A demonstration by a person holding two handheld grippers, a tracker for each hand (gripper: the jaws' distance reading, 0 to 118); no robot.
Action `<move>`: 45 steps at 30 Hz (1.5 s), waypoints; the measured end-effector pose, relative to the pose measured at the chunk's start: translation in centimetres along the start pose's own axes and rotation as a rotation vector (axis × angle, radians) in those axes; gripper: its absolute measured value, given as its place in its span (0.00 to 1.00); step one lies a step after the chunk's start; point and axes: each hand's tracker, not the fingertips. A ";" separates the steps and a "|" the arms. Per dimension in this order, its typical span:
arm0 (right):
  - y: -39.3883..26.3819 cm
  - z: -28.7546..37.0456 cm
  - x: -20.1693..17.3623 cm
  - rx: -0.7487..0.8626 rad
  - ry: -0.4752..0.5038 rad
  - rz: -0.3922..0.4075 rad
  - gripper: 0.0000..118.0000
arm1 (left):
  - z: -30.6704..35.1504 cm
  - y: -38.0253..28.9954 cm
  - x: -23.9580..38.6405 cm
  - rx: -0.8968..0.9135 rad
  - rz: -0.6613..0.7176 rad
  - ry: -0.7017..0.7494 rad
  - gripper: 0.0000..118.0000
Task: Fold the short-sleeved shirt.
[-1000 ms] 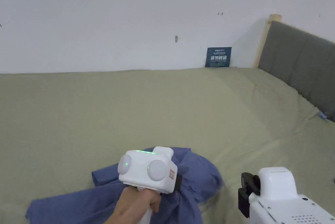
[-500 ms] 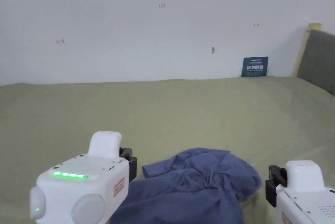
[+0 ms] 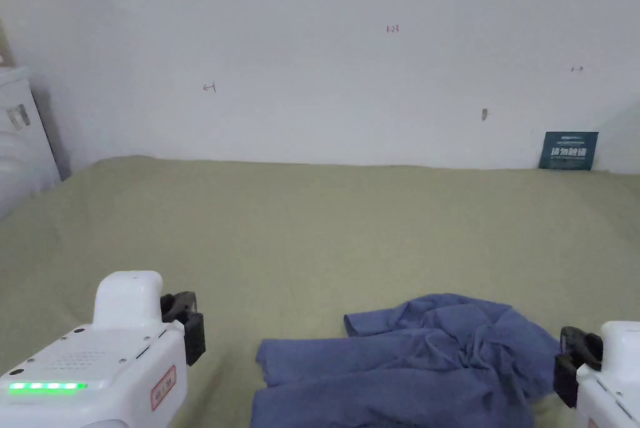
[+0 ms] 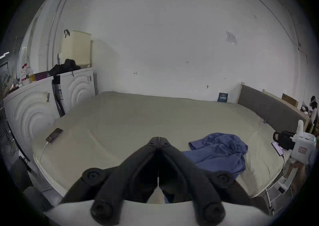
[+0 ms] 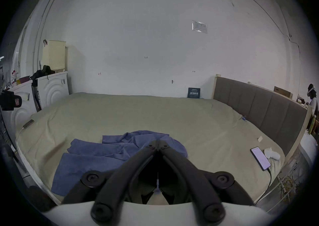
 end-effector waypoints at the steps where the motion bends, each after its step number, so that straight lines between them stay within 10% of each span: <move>1: 0.0 -0.3 0.0 -0.003 0.000 -0.001 0.00 | -0.9 0.0 0.2 -0.024 -0.008 -0.006 0.00; 16: -2.6 -7.4 -1.1 -0.112 0.025 0.000 0.00 | -27.4 -6.2 3.0 -0.600 -0.056 -0.073 0.03; 19: -3.0 -8.5 -0.9 -0.148 0.034 0.010 0.00 | -29.9 -7.7 3.5 -0.665 -0.110 0.001 1.00; 25: -4.6 -10.0 0.7 -0.206 0.023 0.003 0.00 | -31.1 -9.4 4.0 -0.707 -0.195 0.008 0.86; 28: -5.1 -10.5 3.3 -0.274 -0.001 -0.063 0.00 | -29.2 -7.9 4.9 -0.690 -0.153 -0.075 0.05; 36: -3.0 -15.3 10.5 -0.350 -0.126 -0.025 0.00 | -28.2 -7.2 6.1 -0.662 -0.209 -0.086 0.04; 42: -3.7 -22.7 13.2 -0.542 -0.001 -0.122 0.03 | -27.9 -7.6 6.3 -0.677 -0.177 -0.082 0.04; 43: -4.1 -23.7 13.1 -0.585 0.013 -0.115 0.19 | -27.8 -7.7 6.3 -0.680 -0.168 -0.086 0.04; 45: -5.5 -25.9 13.2 -0.703 0.059 -0.146 0.98 | -28.0 -7.7 6.2 -0.684 -0.153 -0.088 0.04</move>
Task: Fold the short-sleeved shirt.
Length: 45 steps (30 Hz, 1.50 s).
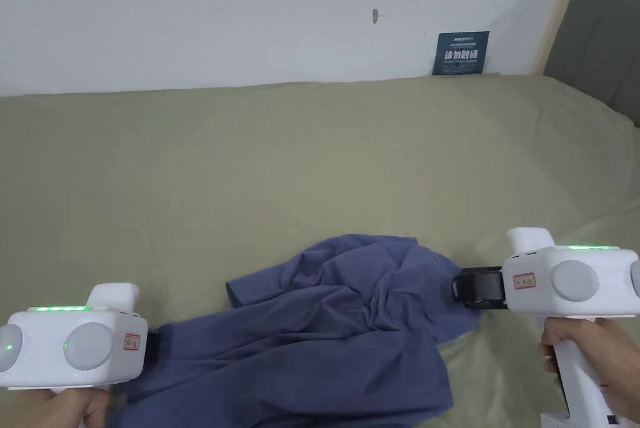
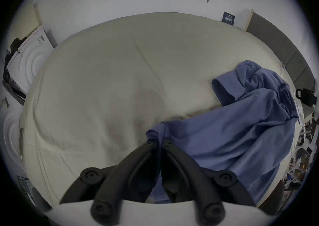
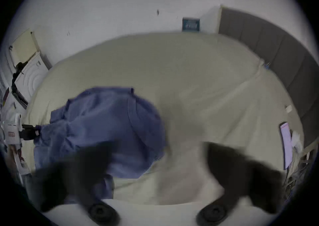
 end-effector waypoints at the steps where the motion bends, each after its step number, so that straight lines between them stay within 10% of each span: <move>1: -0.1 -0.7 0.1 0.056 0.015 0.004 0.97 | 0.1 -0.1 0.1 0.001 0.001 -0.001 0.04; 5: 0.2 -4.8 0.2 -0.015 -0.069 0.000 0.86 | -0.3 0.0 0.1 -0.002 0.008 -0.003 0.04; 10: 0.0 -1.9 -0.4 0.029 0.001 0.023 0.04 | 0.0 0.6 -1.1 0.002 0.030 -0.013 0.04; 29: 6.9 26.8 -5.3 0.534 0.018 0.119 0.04 | 30.1 6.7 -10.8 0.467 0.098 0.153 0.04; 45: 23.8 29.1 -10.1 0.683 -0.158 0.153 0.04 | 32.5 23.2 -9.3 0.610 0.128 0.303 0.04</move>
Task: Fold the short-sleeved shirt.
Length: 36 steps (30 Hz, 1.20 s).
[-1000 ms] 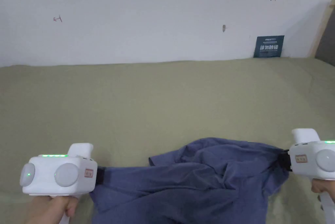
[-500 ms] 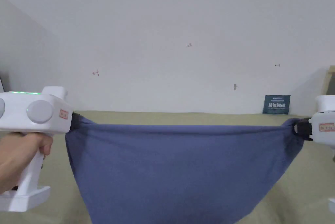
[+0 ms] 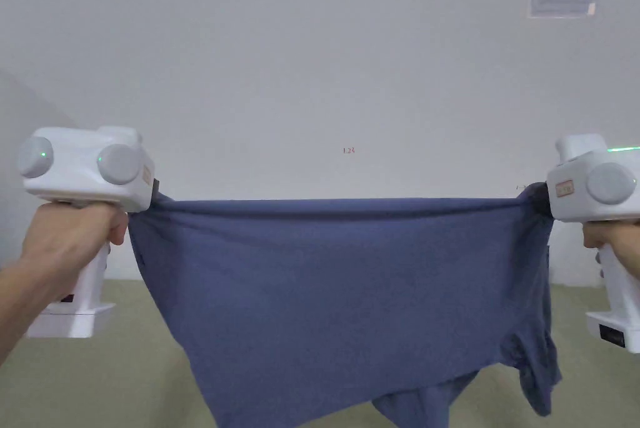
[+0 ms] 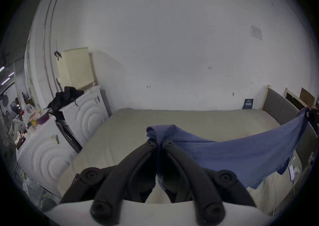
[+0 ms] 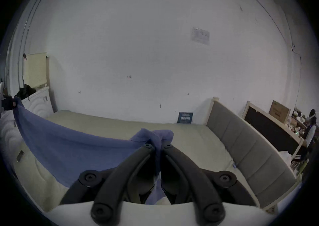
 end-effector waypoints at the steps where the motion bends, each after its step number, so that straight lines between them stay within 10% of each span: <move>1: 0.6 -1.1 -0.2 0.002 -0.005 -0.001 0.04 | -0.9 0.6 0.5 0.008 0.000 0.011 0.04; 11: -1.1 -12.1 -2.6 -0.027 -0.050 0.006 0.04 | -11.4 -0.6 4.8 -0.004 -0.055 0.084 0.04; 19: -15.8 -15.3 -3.6 -0.199 0.006 0.042 0.04 | -15.2 -13.1 6.0 -0.141 -0.065 0.023 0.04; 36: -31.6 1.7 -2.2 -0.290 0.085 0.020 0.04 | -3.2 -29.3 1.3 -0.241 -0.092 -0.082 0.04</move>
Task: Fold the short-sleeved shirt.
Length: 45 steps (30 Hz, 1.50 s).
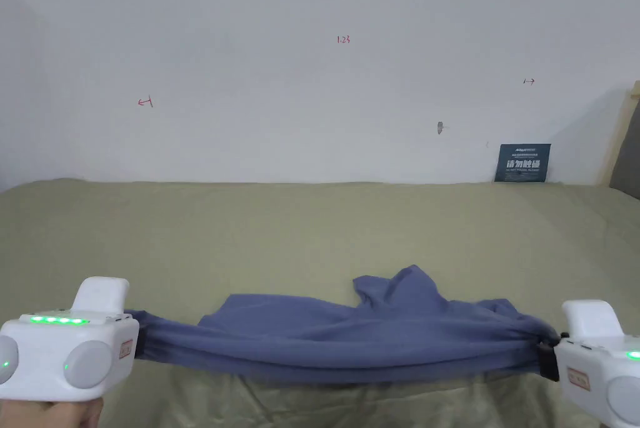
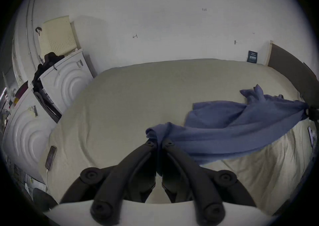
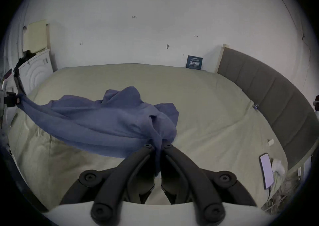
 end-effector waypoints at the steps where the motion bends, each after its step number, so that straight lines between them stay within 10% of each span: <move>1: -1.2 1.6 0.0 0.002 0.001 -0.001 0.04 | 1.3 -1.2 -0.3 0.009 0.003 -0.009 0.04; 22: -16.9 6.1 0.5 -0.215 0.057 -0.081 0.05 | 5.2 -18.4 -3.1 -0.215 0.094 -0.098 0.05; 23: -16.9 6.2 0.6 -0.211 0.053 -0.080 0.12 | 5.3 -18.2 -3.3 -0.211 0.098 -0.104 0.19; 25: -16.2 6.8 0.3 -0.207 0.039 -0.079 0.55 | 5.8 -17.7 -3.8 -0.203 0.094 -0.115 0.87; 26: -15.8 7.0 0.3 -0.209 0.039 -0.080 0.88 | 6.1 -17.8 -3.9 -0.203 0.096 -0.117 1.00; 28: -14.9 8.1 -0.3 -0.201 0.090 -0.097 0.98 | 7.2 -17.6 -4.5 -0.142 0.102 -0.062 0.98; 34: -12.8 10.1 -4.0 -0.069 0.125 -0.006 0.74 | 9.1 -17.2 -6.2 -0.153 0.129 -0.080 0.94; 35: -12.5 10.7 -5.2 -0.040 0.148 -0.007 0.48 | 9.0 -17.2 -6.4 -0.157 0.142 -0.094 0.80; 36: -12.5 10.7 -6.0 -0.031 0.152 -0.010 0.09 | 8.8 -17.0 -6.5 -0.171 0.152 -0.106 0.48; 37: -12.5 10.9 -6.7 0.014 0.128 -0.026 0.00 | 8.1 -17.0 -6.3 -0.185 0.174 -0.113 0.00; 43: -12.1 11.4 -9.6 -0.024 0.222 -0.043 0.00 | 5.1 -16.6 -5.1 -0.223 0.151 -0.162 0.00; 45: -12.3 11.4 -10.1 -0.029 0.229 -0.040 0.00 | 3.9 -16.8 -4.4 -0.242 0.124 -0.155 0.53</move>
